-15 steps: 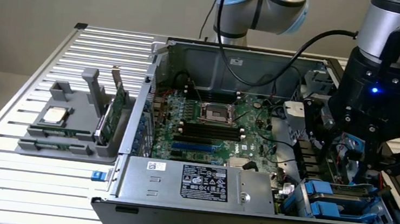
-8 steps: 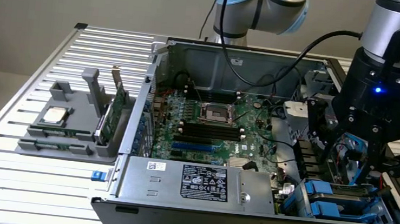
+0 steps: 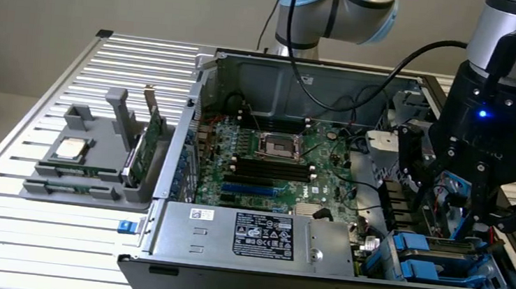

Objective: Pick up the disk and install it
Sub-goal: 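Insert the disk into the insertion slot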

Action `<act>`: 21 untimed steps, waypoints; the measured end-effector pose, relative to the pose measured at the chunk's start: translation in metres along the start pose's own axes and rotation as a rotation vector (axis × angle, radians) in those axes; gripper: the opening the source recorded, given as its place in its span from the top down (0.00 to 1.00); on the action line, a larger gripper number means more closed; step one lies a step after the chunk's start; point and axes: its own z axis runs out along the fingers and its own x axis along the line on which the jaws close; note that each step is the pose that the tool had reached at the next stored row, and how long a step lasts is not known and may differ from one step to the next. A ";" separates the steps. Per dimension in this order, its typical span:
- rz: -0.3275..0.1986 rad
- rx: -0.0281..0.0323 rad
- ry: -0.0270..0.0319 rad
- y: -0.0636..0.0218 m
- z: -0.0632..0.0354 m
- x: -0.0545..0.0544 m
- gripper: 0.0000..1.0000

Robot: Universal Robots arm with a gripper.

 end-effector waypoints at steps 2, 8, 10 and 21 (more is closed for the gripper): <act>0.028 0.0058 -0.0002 0.0000 0.0000 0.000 0.45; 0.112 0.0229 -0.0002 0.0000 -0.0001 0.000 0.45; 0.139 0.0281 0.0003 0.0000 -0.0001 0.000 0.45; 0.281 0.0475 0.0138 0.0000 0.0002 0.000 0.45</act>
